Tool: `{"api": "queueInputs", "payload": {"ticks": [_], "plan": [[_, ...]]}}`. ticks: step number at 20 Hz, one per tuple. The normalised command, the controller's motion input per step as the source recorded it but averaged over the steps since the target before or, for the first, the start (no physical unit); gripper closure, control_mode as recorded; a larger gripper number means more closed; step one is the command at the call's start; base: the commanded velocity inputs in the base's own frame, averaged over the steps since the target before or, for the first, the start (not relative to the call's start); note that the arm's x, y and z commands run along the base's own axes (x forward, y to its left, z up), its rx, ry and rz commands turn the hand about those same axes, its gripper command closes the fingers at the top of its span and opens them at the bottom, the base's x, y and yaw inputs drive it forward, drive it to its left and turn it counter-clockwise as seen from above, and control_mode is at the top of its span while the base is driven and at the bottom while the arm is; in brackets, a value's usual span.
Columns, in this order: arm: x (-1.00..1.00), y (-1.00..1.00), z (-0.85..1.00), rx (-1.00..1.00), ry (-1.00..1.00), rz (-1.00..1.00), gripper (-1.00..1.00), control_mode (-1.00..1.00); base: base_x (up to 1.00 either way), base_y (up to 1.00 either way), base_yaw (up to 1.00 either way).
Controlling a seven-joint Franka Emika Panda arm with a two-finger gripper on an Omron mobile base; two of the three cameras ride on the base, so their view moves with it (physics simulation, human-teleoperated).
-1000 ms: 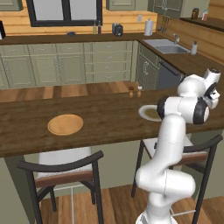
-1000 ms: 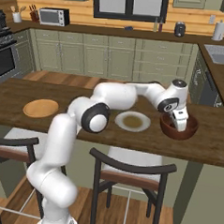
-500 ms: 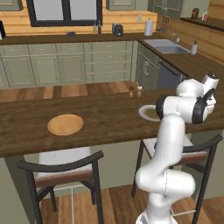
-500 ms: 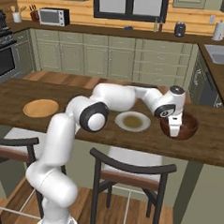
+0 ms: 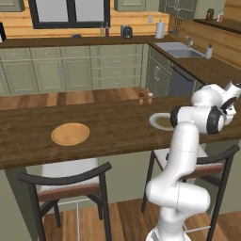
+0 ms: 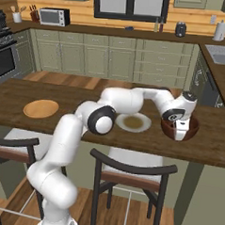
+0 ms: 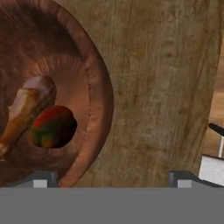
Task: Pick the chicken drumstick and bell pepper from their plates and place them in the bowl. Then put the bowl in the fridge.
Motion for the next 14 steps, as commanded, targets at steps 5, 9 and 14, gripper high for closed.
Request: {"api": "queueInputs", "payload": {"ticks": [5,9,14], "plan": [[0.28,0.0,-0.02,0.0,-0.02,0.0,-1.0,-1.0,0.0,0.0,0.0],[0.31,0.0,-0.24,0.0,0.0,0.0,-1.0,-1.0,0.0,0.0,0.0],[0.11,-0.01,-0.28,0.0,0.0,0.0,-1.0,-1.0,0.0,0.0,0.0]]}}
